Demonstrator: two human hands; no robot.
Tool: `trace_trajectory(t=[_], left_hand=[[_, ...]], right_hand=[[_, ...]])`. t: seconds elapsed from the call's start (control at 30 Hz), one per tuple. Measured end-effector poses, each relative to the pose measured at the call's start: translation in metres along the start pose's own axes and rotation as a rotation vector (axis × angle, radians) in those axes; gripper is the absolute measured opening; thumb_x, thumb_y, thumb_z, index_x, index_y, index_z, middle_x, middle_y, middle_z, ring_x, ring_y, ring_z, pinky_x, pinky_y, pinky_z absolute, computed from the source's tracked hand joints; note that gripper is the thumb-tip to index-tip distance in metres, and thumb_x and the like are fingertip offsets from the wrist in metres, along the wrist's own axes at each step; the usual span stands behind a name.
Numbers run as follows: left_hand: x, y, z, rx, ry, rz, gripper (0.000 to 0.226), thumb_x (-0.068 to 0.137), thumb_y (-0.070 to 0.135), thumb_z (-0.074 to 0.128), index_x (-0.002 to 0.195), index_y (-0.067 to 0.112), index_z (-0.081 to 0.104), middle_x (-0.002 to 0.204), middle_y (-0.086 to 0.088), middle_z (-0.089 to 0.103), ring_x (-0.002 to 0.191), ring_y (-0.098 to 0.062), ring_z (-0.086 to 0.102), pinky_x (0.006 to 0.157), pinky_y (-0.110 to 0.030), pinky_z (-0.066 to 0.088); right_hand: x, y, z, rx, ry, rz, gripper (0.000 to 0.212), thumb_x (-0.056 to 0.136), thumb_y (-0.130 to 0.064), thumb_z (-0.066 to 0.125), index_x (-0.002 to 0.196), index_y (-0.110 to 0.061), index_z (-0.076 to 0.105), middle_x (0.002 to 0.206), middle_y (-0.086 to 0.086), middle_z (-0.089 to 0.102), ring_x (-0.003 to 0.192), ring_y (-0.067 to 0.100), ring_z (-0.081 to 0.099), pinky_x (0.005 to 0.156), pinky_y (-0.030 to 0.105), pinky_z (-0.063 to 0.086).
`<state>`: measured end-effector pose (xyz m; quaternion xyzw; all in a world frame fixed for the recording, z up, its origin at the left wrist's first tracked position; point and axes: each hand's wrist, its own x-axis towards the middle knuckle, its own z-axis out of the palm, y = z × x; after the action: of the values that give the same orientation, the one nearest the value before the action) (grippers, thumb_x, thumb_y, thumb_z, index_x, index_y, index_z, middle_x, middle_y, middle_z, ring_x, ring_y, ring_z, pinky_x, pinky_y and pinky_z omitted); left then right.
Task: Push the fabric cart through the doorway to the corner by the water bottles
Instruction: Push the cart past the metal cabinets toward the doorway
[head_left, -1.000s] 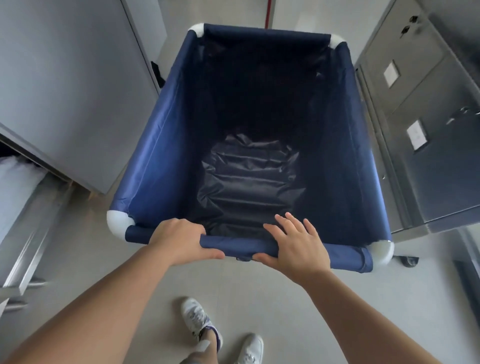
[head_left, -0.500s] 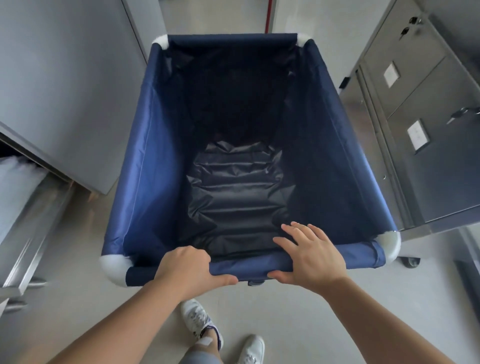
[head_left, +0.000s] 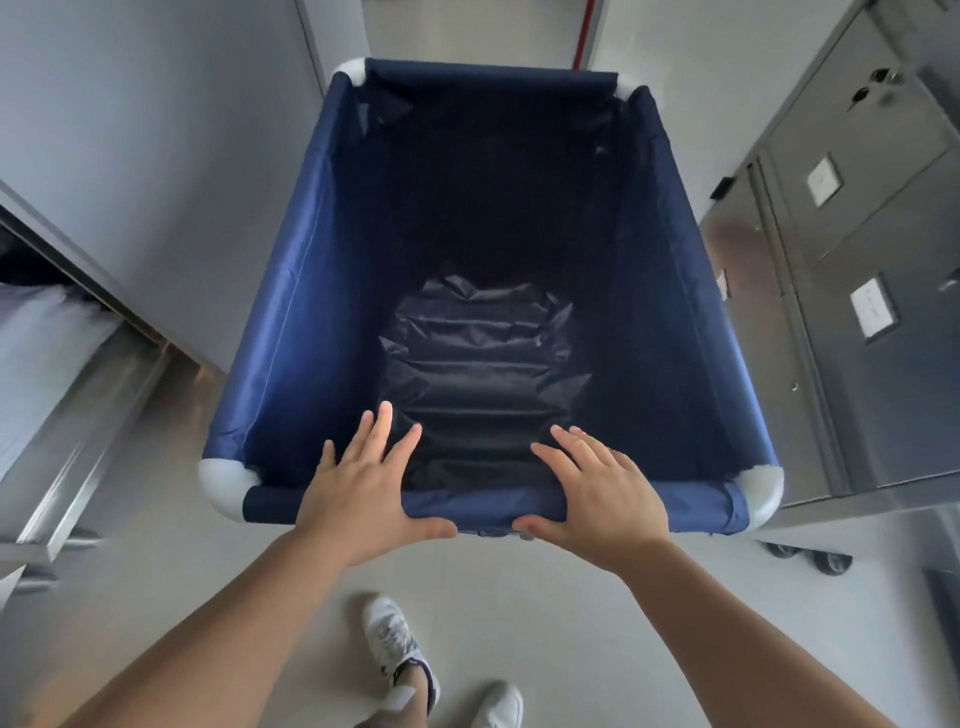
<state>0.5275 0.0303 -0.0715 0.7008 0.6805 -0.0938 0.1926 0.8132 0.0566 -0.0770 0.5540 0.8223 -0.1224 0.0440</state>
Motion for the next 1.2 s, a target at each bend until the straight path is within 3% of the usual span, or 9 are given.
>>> trace_trajectory(t=[0.13, 0.27, 0.47, 0.7, 0.97, 1.2], left_hand=[[0.009, -0.003, -0.001, -0.019, -0.017, -0.018, 0.133, 0.045, 0.109, 0.023, 0.156, 0.037, 0.014, 0.168, 0.007, 0.008, 0.152, -0.010, 0.011, 0.106, -0.041, 0.040], [0.018, 0.000, 0.000, -0.002, 0.010, -0.016, 0.130, 0.046, 0.109, 0.020, 0.155, 0.037, 0.020, 0.164, 0.010, 0.025, 0.147, -0.007, 0.027, 0.100, -0.036, 0.043], [0.041, 0.002, -0.015, -0.001, 0.025, 0.031, 0.124, 0.053, 0.105, 0.021, 0.154, 0.034, 0.029, 0.164, 0.008, 0.024, 0.150, -0.009, 0.018, 0.120, -0.039, 0.025], [0.086, 0.003, -0.033, -0.012, 0.076, 0.042, 0.110, 0.061, 0.101, 0.036, 0.150, 0.036, 0.037, 0.161, 0.011, 0.032, 0.147, -0.007, 0.026, 0.116, -0.035, 0.030], [0.147, 0.002, -0.056, -0.029, 0.068, 0.040, 0.116, 0.056, 0.103, 0.025, 0.148, 0.035, 0.041, 0.161, 0.010, 0.033, 0.148, -0.008, 0.025, 0.119, -0.039, 0.026], [0.196, -0.008, -0.079, -0.038, 0.045, 0.026, 0.114, 0.057, 0.104, 0.028, 0.147, 0.035, 0.042, 0.159, 0.011, 0.035, 0.146, -0.006, 0.027, 0.120, -0.039, 0.025]], right_hand=[[0.011, 0.003, -0.002, -0.002, -0.016, 0.005, 0.098, 0.071, -0.095, 0.026, 0.149, -0.036, 0.038, 0.163, -0.007, 0.029, 0.151, 0.015, 0.018, 0.116, 0.041, 0.030], [0.021, 0.011, -0.005, -0.008, -0.017, 0.003, 0.096, 0.071, -0.093, 0.028, 0.145, -0.035, 0.044, 0.161, -0.006, 0.034, 0.149, 0.015, 0.023, 0.111, 0.042, 0.037], [0.046, 0.021, -0.009, -0.004, 0.002, 0.002, 0.095, 0.071, -0.093, 0.028, 0.143, -0.035, 0.047, 0.158, -0.006, 0.038, 0.148, 0.015, 0.027, 0.108, 0.042, 0.042], [0.094, 0.042, -0.022, -0.011, -0.021, -0.004, 0.095, 0.071, -0.094, 0.023, 0.147, -0.040, 0.038, 0.160, -0.008, 0.034, 0.148, 0.015, 0.026, 0.109, 0.041, 0.039], [0.153, 0.063, -0.041, -0.009, -0.045, 0.002, 0.093, 0.072, -0.093, 0.025, 0.148, -0.041, 0.035, 0.160, -0.008, 0.033, 0.146, 0.015, 0.026, 0.111, 0.041, 0.037], [0.205, 0.076, -0.052, -0.009, -0.031, -0.006, 0.091, 0.073, -0.092, 0.024, 0.148, -0.041, 0.035, 0.158, -0.008, 0.036, 0.144, 0.015, 0.029, 0.110, 0.041, 0.036]])
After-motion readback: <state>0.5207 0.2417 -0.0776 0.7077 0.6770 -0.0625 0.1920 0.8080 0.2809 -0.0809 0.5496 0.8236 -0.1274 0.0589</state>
